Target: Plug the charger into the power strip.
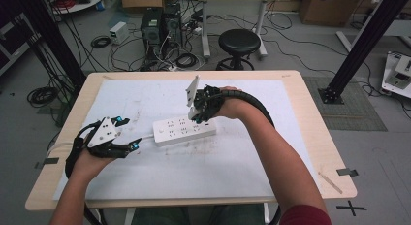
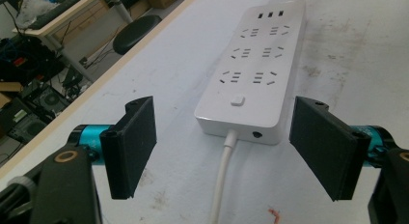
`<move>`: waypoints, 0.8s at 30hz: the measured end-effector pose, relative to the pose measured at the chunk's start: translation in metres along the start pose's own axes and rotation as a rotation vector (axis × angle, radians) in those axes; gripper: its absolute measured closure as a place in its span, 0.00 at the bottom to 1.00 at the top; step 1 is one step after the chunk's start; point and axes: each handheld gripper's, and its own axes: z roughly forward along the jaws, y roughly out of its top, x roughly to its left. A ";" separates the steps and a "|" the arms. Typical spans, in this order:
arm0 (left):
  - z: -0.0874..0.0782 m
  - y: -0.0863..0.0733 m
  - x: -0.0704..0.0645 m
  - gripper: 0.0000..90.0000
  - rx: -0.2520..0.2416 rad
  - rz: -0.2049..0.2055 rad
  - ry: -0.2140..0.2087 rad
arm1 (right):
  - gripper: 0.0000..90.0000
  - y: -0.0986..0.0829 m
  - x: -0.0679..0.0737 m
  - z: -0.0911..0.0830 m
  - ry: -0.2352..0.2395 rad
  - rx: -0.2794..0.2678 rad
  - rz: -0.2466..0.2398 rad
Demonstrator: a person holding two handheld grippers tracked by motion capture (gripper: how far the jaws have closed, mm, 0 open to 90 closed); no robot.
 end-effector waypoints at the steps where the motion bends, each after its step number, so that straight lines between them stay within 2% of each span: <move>1: -0.001 0.000 0.000 0.27 0.005 0.000 0.000 | 0.70 0.001 -0.003 0.002 0.010 0.008 -0.014; 6: -0.003 -0.001 0.000 0.27 0.014 0.003 0.001 | 0.70 0.005 -0.013 0.011 0.038 0.018 -0.035; 16: -0.004 0.000 -0.004 0.27 0.007 0.003 0.004 | 0.70 0.009 -0.034 0.028 0.084 0.081 -0.059; 24: -0.005 -0.004 -0.002 0.28 0.008 -0.004 0.006 | 0.70 0.016 -0.041 0.043 0.124 0.119 -0.089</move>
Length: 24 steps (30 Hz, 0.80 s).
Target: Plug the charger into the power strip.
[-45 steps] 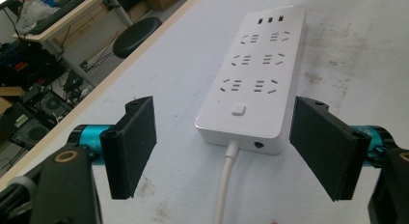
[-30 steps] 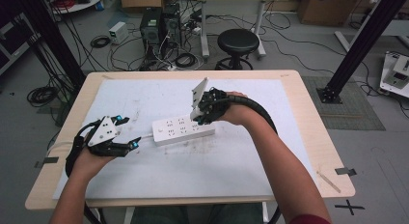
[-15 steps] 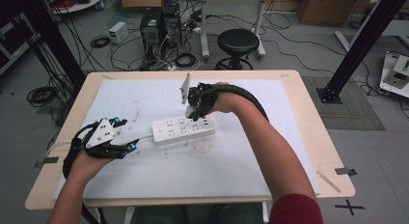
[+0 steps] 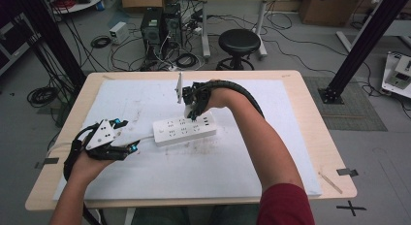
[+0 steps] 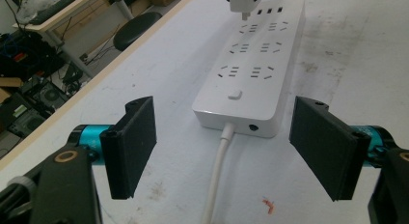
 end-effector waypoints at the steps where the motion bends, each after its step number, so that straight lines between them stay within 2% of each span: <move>1: 0.000 -0.001 0.000 0.27 -0.001 -0.005 0.001 | 0.70 0.000 0.000 0.002 0.008 0.010 -0.003; 8: 0.002 -0.005 0.001 0.27 0.011 -0.006 -0.004 | 0.70 -0.005 -0.001 0.012 0.021 0.070 -0.005; 14: 0.004 -0.005 0.000 0.27 0.007 -0.009 -0.007 | 0.70 -0.005 -0.001 0.016 0.032 0.082 -0.009; 15: 0.004 -0.005 0.000 0.27 0.007 -0.009 -0.008 | 0.70 -0.005 -0.002 0.017 0.035 0.071 -0.020; 20: 0.004 -0.006 0.000 0.27 0.008 -0.013 -0.005 | 0.70 -0.004 -0.002 0.017 0.042 0.077 -0.013; 24: 0.005 -0.007 -0.001 0.27 0.013 -0.010 -0.007 | 0.70 -0.002 -0.001 0.021 0.045 0.098 -0.025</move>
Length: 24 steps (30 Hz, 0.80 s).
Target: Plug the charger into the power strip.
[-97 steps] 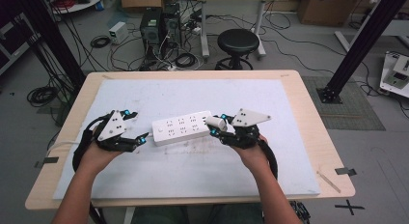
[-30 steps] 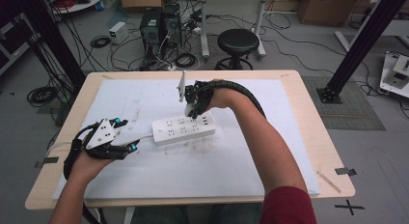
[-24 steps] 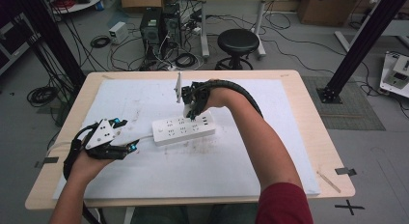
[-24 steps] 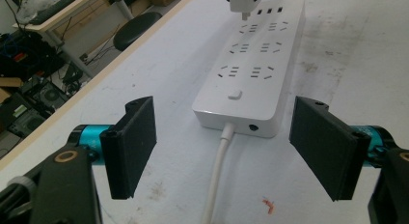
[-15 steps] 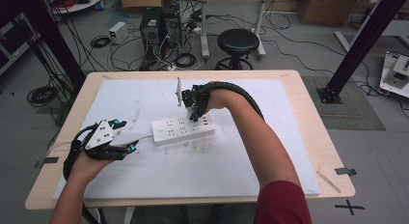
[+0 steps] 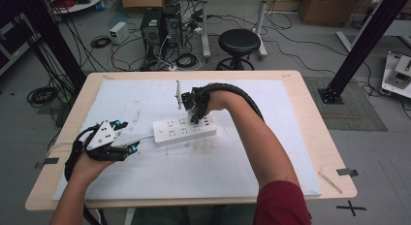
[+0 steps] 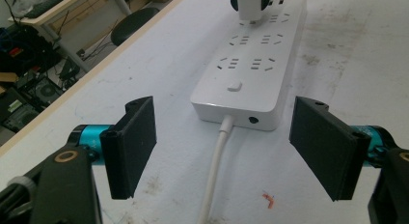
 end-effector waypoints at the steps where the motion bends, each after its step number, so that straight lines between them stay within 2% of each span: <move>1: 0.001 0.000 0.000 0.27 -0.003 -0.003 -0.001 | 0.70 0.001 -0.001 0.001 0.003 -0.002 -0.002; 3: 0.001 0.001 -0.001 0.27 -0.003 0.004 -0.003 | 0.70 0.002 -0.001 0.001 0.004 0.004 -0.002; 5: 0.002 0.002 -0.002 0.27 -0.003 0.001 -0.001 | 0.70 0.004 0.000 0.010 0.003 0.035 -0.004; 13: 0.002 0.000 -0.003 0.27 -0.006 -0.002 -0.001 | 0.71 0.003 -0.002 0.010 0.020 0.022 0.021; 14: 0.002 -0.002 -0.002 0.27 -0.006 -0.009 0.000 | 0.71 0.002 -0.004 0.011 0.024 0.014 0.012; 15: 0.002 -0.003 -0.001 0.27 -0.001 -0.004 -0.002 | 0.71 0.001 -0.006 0.011 0.039 0.008 0.023; 16: 0.003 -0.003 -0.001 0.27 0.000 -0.009 0.002 | 0.71 0.002 -0.004 0.012 0.031 0.020 0.027; 24: -0.003 0.004 0.001 0.27 -0.011 0.006 0.007 | 0.70 0.004 -0.006 0.015 0.038 0.024 0.021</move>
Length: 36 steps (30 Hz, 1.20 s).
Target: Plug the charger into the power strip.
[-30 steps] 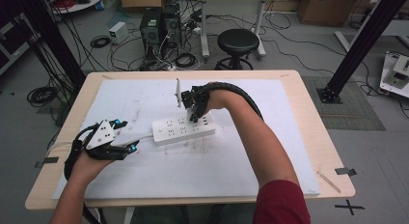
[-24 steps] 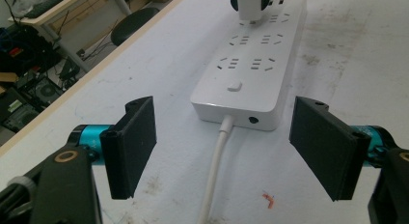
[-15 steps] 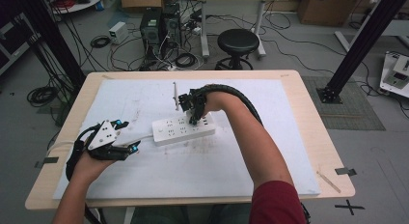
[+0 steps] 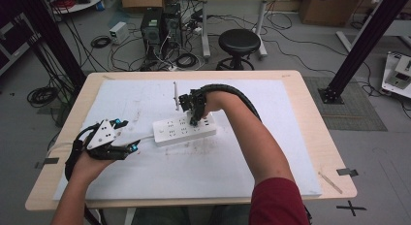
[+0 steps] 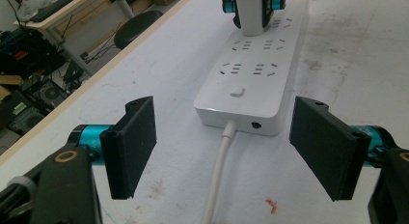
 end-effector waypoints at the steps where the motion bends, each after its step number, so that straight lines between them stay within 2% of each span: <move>1: 0.000 -0.001 0.000 0.27 -0.004 -0.010 0.000 | 0.70 0.000 0.000 0.000 -0.002 0.002 0.006; 4: 0.000 -0.002 0.001 0.27 0.004 -0.008 -0.003 | 0.69 0.001 0.003 -0.001 -0.022 0.010 0.000; 5: 0.000 -0.002 0.000 0.27 0.005 -0.006 -0.003 | 0.61 0.000 0.003 -0.002 -0.026 0.015 0.009; 6: 0.001 -0.002 0.000 0.27 0.005 -0.006 -0.005 | 0.52 0.000 0.002 -0.003 -0.050 0.018 0.030; 7: 0.001 -0.001 0.000 0.27 0.006 -0.004 -0.008 | 0.50 -0.002 0.001 -0.006 -0.052 0.008 0.065; 8: 0.002 -0.001 0.000 0.27 0.007 -0.001 -0.011 | 0.50 -0.003 0.001 -0.010 -0.049 -0.007 0.080; 9: 0.002 0.000 0.000 0.27 0.006 -0.004 -0.012 | 0.50 -0.004 0.002 -0.015 -0.058 -0.023 0.075; 10: 0.003 0.000 0.000 0.27 0.003 -0.002 -0.015 | 0.46 -0.005 0.002 -0.019 -0.075 -0.045 0.067; 13: 0.004 0.003 0.000 0.27 -0.002 -0.001 -0.019 | 0.42 -0.008 0.006 -0.033 -0.109 -0.100 0.093; 16: 0.006 0.008 0.004 0.27 0.021 -0.011 -0.021 | 0.41 -0.012 0.014 -0.049 -0.125 -0.183 0.123; 18: 0.006 0.013 0.007 0.27 0.011 -0.012 -0.029 | 0.34 -0.017 0.018 -0.059 -0.139 -0.240 0.177; 23: 0.005 0.024 0.010 0.27 -0.002 0.011 -0.045 | 0.30 -0.033 0.032 -0.077 -0.162 -0.364 0.256; 25: 0.004 0.025 0.012 0.27 -0.006 0.010 -0.054 | 0.28 -0.040 0.039 -0.081 -0.175 -0.418 0.292; 26: 0.004 0.024 0.012 0.27 -0.018 -0.002 -0.056 | 0.27 -0.043 0.041 -0.083 -0.197 -0.452 0.293; 27: 0.004 0.024 0.013 0.27 -0.022 -0.009 -0.060 | 0.26 -0.047 0.046 -0.085 -0.196 -0.478 0.320; 29: 0.004 0.023 0.015 0.27 -0.028 -0.010 -0.065 | 0.24 -0.054 0.055 -0.089 -0.227 -0.529 0.362; 31: 0.004 0.023 0.016 0.27 -0.035 -0.015 -0.065 | 0.23 -0.062 0.063 -0.090 -0.228 -0.578 0.397; 33: 0.004 0.022 0.018 0.27 -0.040 -0.019 -0.064 | 0.22 -0.071 0.070 -0.089 -0.252 -0.605 0.422; 36: 0.005 0.020 0.019 0.27 -0.041 -0.037 -0.052 | 0.22 -0.084 0.084 -0.088 -0.258 -0.638 0.471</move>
